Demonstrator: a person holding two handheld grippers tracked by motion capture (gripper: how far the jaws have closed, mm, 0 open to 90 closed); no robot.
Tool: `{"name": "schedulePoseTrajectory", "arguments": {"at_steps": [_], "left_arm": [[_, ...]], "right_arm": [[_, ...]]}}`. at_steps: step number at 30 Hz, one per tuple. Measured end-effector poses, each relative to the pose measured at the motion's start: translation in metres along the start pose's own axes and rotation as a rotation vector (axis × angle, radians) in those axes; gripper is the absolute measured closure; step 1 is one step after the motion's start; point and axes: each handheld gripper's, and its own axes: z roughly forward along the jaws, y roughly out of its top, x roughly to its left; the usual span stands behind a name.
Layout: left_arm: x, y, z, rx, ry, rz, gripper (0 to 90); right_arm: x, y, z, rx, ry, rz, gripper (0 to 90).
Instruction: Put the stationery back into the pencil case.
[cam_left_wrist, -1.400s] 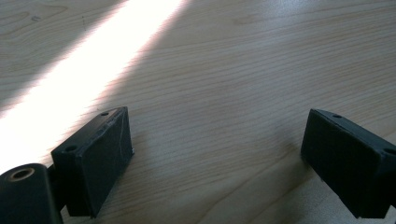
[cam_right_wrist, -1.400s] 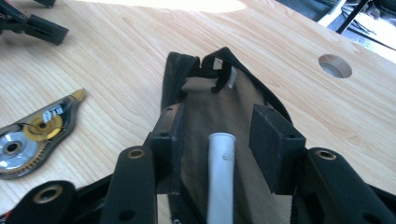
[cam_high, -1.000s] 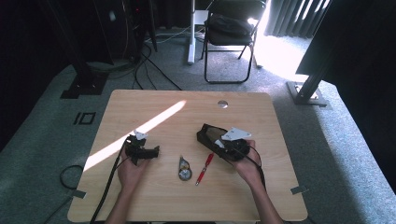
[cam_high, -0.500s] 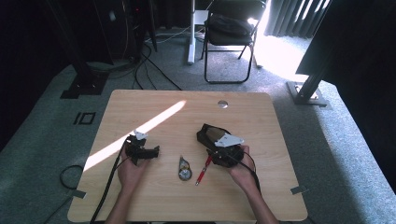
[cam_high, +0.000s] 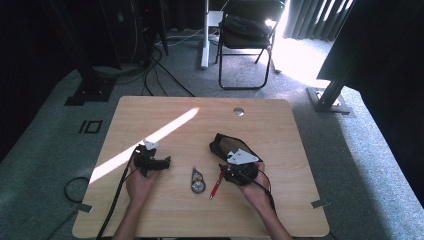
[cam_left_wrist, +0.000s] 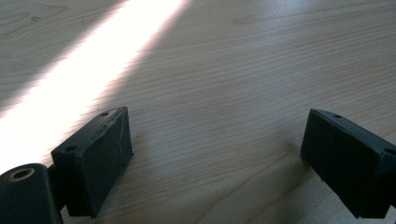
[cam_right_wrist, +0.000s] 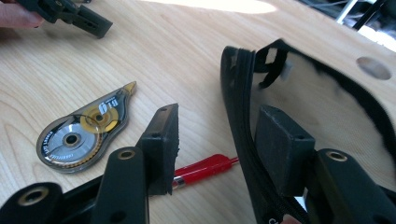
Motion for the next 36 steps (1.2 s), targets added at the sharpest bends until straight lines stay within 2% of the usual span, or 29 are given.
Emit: {"name": "schedulePoseTrajectory", "arguments": {"at_steps": [4, 9, 16, 25, 33, 36], "left_arm": [[0.000, 0.000, 0.000, 0.000, 0.000, 0.000, 8.9], [0.000, 0.000, 0.000, 0.000, 0.000, 0.001, 8.9], [0.000, 0.000, 0.000, 0.000, 0.000, 0.000, 8.9], [0.000, 0.000, 0.000, 0.000, 0.000, 0.000, 8.9], [0.000, 0.000, 0.000, 0.000, 0.000, 0.000, 8.9], [0.000, 0.000, 0.000, 0.000, 0.000, 0.000, 8.9]], "right_arm": [[0.001, 0.002, -0.004, -0.021, 0.001, -0.003, 49.5], [0.007, 0.001, -0.004, -0.019, 0.017, -0.005, 48.7], [0.014, -0.005, 0.004, 0.022, 0.044, -0.001, 45.3], [0.024, -0.015, 0.018, 0.069, 0.046, 0.005, 40.3], [0.029, -0.022, 0.032, 0.121, 0.044, 0.028, 38.0], [0.028, -0.024, 0.035, 0.139, 0.057, 0.047, 38.1]]}}
